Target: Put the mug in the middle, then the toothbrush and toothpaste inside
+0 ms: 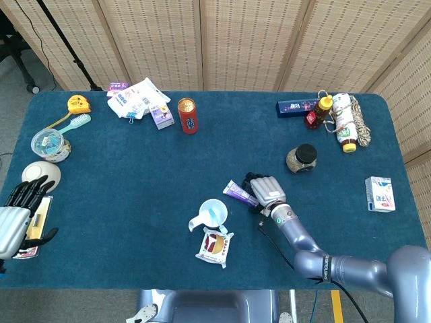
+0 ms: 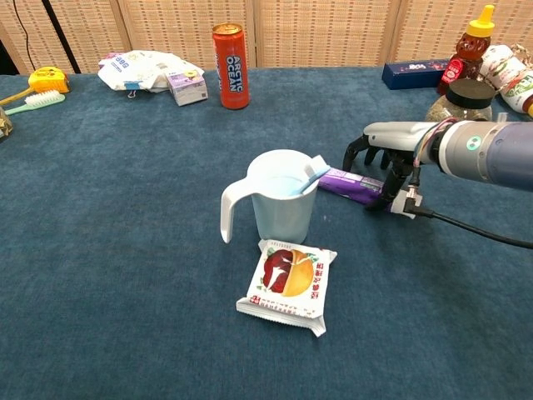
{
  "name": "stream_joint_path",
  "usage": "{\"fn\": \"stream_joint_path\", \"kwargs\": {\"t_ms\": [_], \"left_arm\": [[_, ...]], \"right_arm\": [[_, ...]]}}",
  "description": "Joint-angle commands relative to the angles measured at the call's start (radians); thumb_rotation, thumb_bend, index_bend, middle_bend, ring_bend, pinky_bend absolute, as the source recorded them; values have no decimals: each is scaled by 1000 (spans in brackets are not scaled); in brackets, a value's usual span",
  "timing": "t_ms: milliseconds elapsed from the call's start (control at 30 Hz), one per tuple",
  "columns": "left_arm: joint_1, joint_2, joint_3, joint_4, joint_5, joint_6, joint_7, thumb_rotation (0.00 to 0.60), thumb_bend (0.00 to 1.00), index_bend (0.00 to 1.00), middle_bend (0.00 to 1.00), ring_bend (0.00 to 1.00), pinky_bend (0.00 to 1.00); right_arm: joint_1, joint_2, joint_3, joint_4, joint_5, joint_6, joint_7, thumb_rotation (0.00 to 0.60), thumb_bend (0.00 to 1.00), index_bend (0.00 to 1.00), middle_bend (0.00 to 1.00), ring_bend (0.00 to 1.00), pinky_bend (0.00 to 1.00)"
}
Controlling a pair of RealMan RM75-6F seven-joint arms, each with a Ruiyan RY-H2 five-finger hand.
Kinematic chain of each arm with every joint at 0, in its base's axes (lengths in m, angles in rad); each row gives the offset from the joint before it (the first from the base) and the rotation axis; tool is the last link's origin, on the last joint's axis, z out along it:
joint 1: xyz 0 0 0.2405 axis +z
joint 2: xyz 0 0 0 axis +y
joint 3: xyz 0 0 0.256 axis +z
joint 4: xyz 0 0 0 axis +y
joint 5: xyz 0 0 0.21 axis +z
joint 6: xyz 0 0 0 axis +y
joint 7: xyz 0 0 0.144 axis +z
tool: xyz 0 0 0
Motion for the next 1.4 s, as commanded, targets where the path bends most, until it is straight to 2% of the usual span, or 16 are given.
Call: {"fn": "stream_joint_path", "kwargs": {"t_ms": [33,300,733,1200,1333,1400], "left_arm": [[0,0,0,-1,0,-2,3,600,220,0,0,0,0],[0,-3,1,-5,5,-7,16,600,220,0,0,0,0],[0,-2,0,-8,8,-13,18,600,220,0,0,0,0],[0,2,2,-8,17,-15,8,600,220,0,0,0,0],[1,4,5,-8,24,-15,2,600,220,0,0,0,0],[1,6,6,-8,25,-15,0,600,220,0,0,0,0]], "right_arm": [[-15,-13,-1,16,-37,23,20,600,311,382,372,309,568],[-56,-39,15,50,-152,66,108,600,531,489,465,398,665],[-102,-16,46,44,-299,114,220,600,583,545,515,444,705],[-142,139,101,-107,-378,205,226,600,602,552,516,444,705],[-163,223,104,-193,-426,248,197,600,605,552,516,444,705],[-177,296,106,-265,-473,280,174,600,610,555,517,444,705]]}}
